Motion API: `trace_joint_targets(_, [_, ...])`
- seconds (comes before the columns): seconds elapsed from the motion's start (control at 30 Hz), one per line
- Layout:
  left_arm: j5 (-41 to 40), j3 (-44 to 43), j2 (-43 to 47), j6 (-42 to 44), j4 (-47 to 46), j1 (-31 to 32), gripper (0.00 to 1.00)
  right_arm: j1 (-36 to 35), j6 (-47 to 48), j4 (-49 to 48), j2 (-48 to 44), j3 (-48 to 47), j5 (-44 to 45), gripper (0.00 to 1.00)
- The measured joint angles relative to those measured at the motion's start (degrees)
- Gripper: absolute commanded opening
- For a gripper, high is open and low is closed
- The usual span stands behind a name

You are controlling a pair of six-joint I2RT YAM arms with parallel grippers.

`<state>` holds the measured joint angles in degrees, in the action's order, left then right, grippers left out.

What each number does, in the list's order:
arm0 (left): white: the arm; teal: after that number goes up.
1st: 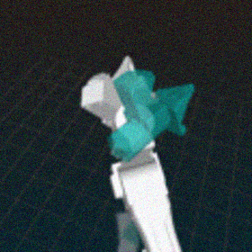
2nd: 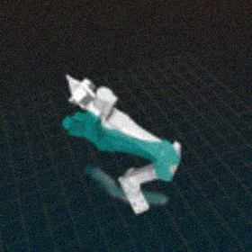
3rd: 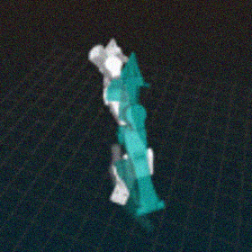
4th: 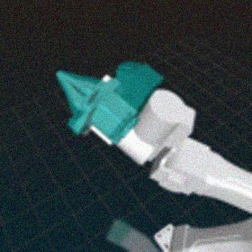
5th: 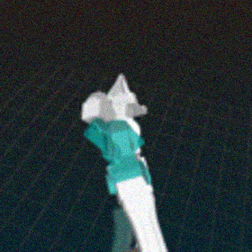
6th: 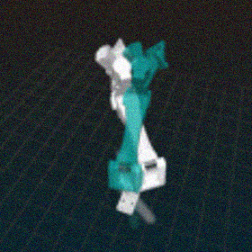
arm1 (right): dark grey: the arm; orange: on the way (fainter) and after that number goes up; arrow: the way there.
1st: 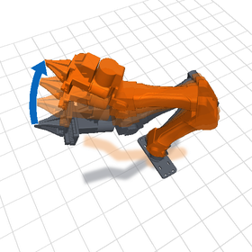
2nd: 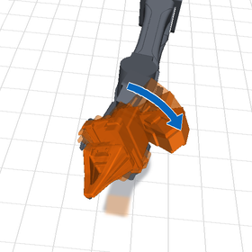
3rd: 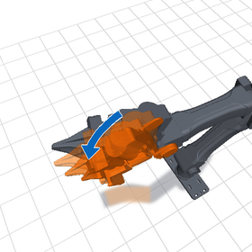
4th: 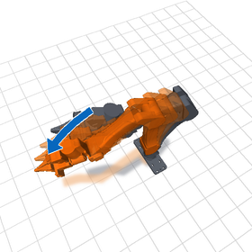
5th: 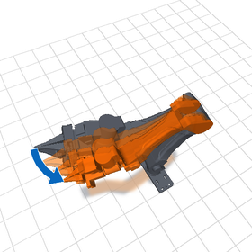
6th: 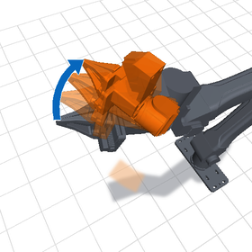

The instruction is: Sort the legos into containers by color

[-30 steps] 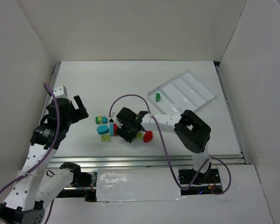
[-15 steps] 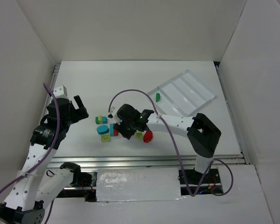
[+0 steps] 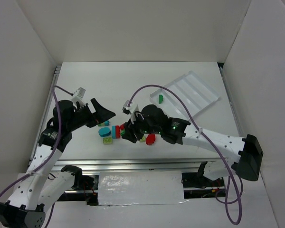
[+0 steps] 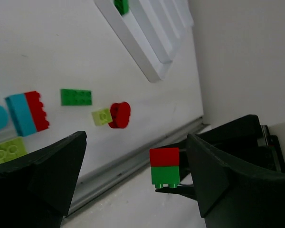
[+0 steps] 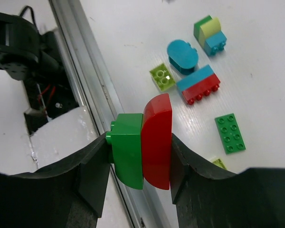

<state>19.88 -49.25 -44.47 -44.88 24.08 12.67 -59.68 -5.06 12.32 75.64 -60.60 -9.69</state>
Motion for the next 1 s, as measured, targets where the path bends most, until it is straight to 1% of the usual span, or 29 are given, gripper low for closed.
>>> trace_joint_targets(0.13, [9.7, 4.8, -0.7, -6.5, -6.0, 0.7, 0.97, -0.2, -0.7, -1.5, -1.7, 0.3, -0.7, 0.28])
trace_joint_targets(0.27, [14.6, 8.1, -0.7, -11.2, -10.0, 2.8, 0.95, -0.2, -1.3, -2.3, -2.4, 0.6, -0.7, 0.28])
trace_joint_targets(0.4, [15.6, 9.1, -0.7, -14.1, -12.7, 6.5, 0.94, -0.2, -1.6, -2.4, -2.4, 0.6, -0.2, 0.29])
trace_joint_targets(0.5, [15.6, 9.1, -0.7, -15.3, -14.3, 9.2, 0.91, -0.2, -1.8, -2.4, -2.3, 0.5, 0.0, 0.29])
trace_joint_targets(0.53, [15.6, 9.3, -0.8, -15.6, -15.2, 10.2, 0.86, -0.2, -1.9, -2.5, -2.2, 0.5, 0.0, 0.29])
trace_joint_targets(0.7, [12.5, 9.6, -2.6, -16.9, -17.2, 14.1, 0.72, -0.2, -2.0, -1.7, -2.0, 0.2, 0.5, 0.29])
trace_joint_targets(0.73, [11.8, 9.7, -3.2, -16.8, -17.4, 14.5, 0.62, -0.2, -2.0, -1.4, -2.0, 0.2, 0.6, 0.29])
trace_joint_targets(0.8, [10.6, 10.1, -4.1, -16.7, -17.5, 15.1, 0.56, -0.2, -2.3, -1.2, -2.1, 0.2, 1.1, 0.29])
trace_joint_targets(0.83, [10.4, 10.3, -4.4, -16.8, -17.5, 15.4, 0.45, -0.2, -2.4, -1.4, -2.1, 0.2, 1.1, 0.30])
trace_joint_targets(0.9, [9.7, 10.3, -4.7, -17.2, -17.4, 15.8, 0.31, -0.2, -2.3, -1.1, -2.1, 0.2, 1.7, 0.30])
trace_joint_targets(0.93, [9.4, 10.3, -4.8, -17.1, -17.4, 15.9, 0.12, -0.2, -2.1, -1.1, -2.1, 0.2, 2.1, 0.31])
trace_joint_targets(0.97, [9.4, 10.3, -4.9, -17.2, -17.3, 16.0, 0.01, -0.2, -2.2, -1.0, -2.1, 0.2, 2.3, 0.32])
trace_joint_targets(1.0, [9.3, 10.3, -4.9, -17.0, -17.5, 16.0, 0.00, -0.2, -2.2, -1.0, -2.1, 0.2, 2.3, 0.34])
